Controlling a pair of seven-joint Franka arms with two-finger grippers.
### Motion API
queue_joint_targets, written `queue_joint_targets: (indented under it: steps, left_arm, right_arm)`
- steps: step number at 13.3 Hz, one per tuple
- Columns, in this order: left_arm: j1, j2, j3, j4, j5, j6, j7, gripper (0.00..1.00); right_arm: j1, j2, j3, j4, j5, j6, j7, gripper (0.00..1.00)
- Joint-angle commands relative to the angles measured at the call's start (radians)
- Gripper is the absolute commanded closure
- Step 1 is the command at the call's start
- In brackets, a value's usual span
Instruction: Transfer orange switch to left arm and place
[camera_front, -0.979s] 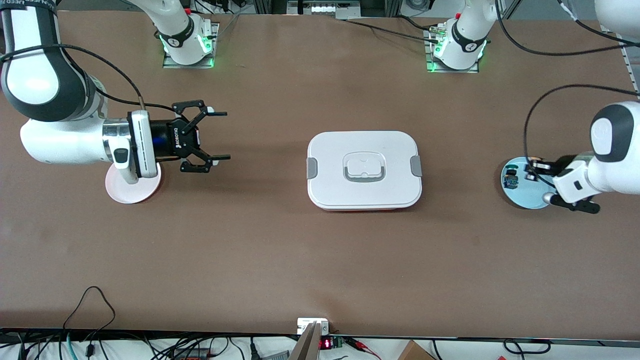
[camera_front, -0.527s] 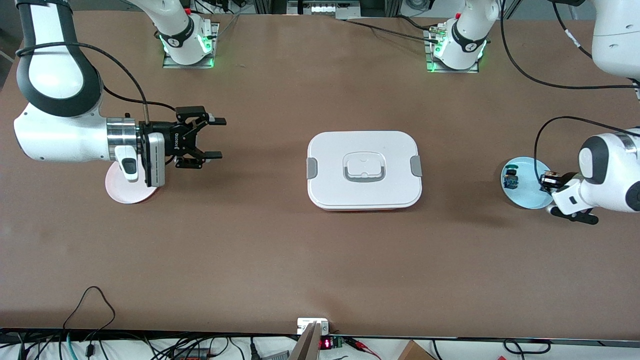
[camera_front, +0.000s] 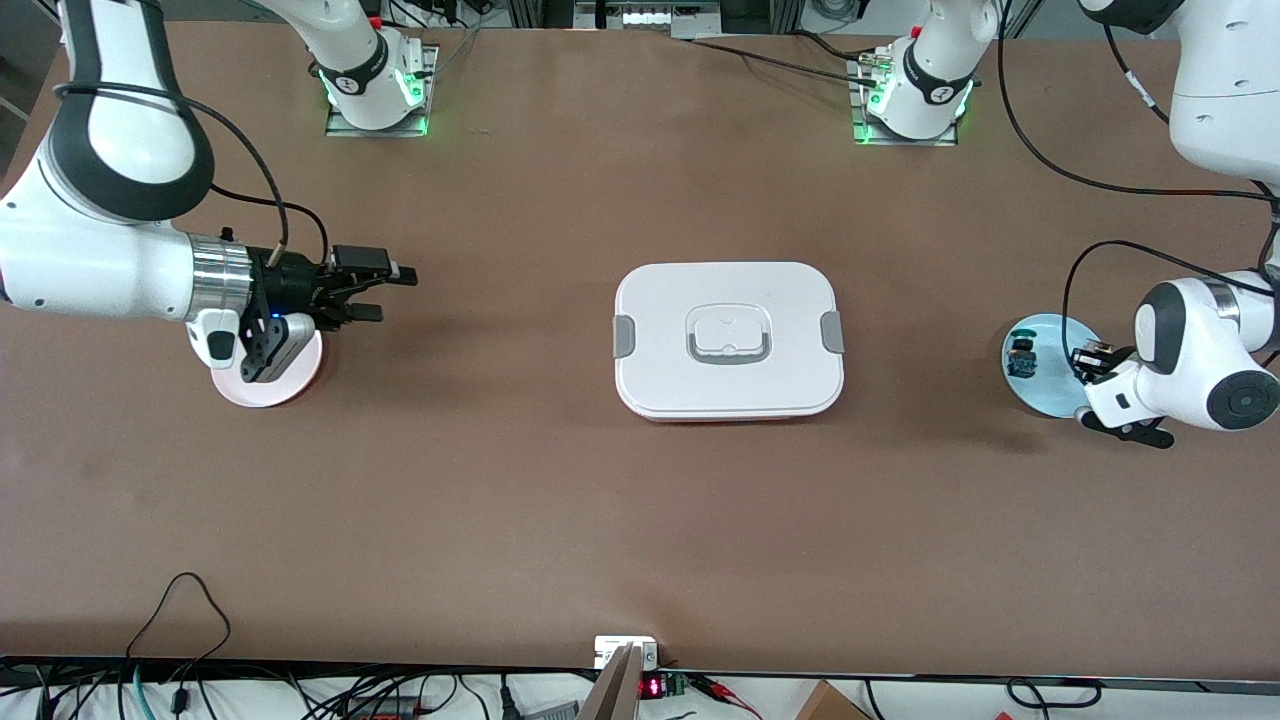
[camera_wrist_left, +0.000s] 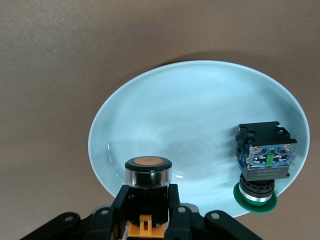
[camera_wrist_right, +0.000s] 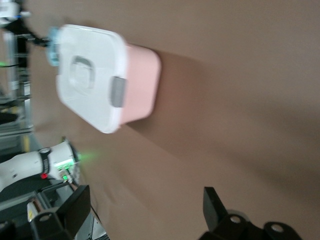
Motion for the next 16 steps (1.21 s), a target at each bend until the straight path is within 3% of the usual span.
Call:
queue_joint_targets:
  steps: [1,4,6,7,8,10,11,13,14,16]
  left_arm:
    - [0.005,0.011,-0.006,-0.006,0.029,0.015,-0.004,0.91]
    - [0.014,0.022,-0.006,0.0,0.029,0.033,0.013,0.75]
    - [0.016,0.011,-0.007,0.01,0.029,0.022,0.014,0.45]
    - [0.016,0.004,-0.009,0.026,0.029,0.021,0.014,0.14]
    - [0.016,-0.004,-0.012,0.055,0.026,0.009,0.028,0.0]
    - [0.016,-0.018,-0.018,0.171,0.012,-0.1,0.054,0.0]
    - [0.007,-0.021,-0.021,0.247,0.009,-0.153,0.054,0.0]
    - [-0.003,-0.03,-0.021,0.356,-0.101,-0.208,0.054,0.0]
    - [-0.001,-0.039,-0.02,0.385,-0.171,-0.208,0.056,0.0]
    - [-0.006,-0.068,-0.035,0.395,-0.217,-0.206,0.056,0.0]
  right_arm:
    - [0.003,-0.018,0.001,0.054,-0.237,-0.056,0.195,0.0]
    - [0.002,-0.015,0.001,0.149,-0.492,-0.222,0.282,0.0]
    - [-0.003,-0.009,0.002,0.235,-0.641,-0.319,0.28,0.0]
    - [-0.003,-0.011,0.004,0.274,-0.723,-0.358,0.274,0.0]
    - [-0.002,-0.018,0.01,0.301,-0.806,-0.367,0.265,0.0]
    - [-0.03,-0.021,0.008,0.361,-0.841,-0.317,0.268,0.0]
    - [-0.064,-0.025,0.014,0.363,-0.818,-0.244,0.268,0.0]
    - [-0.131,-0.038,0.014,0.337,-0.707,-0.225,0.288,0.0]
    - [-0.158,-0.04,0.014,0.322,-0.665,-0.219,0.285,0.0]
    - [-0.144,-0.038,0.013,0.306,-0.671,-0.219,0.286,0.0]
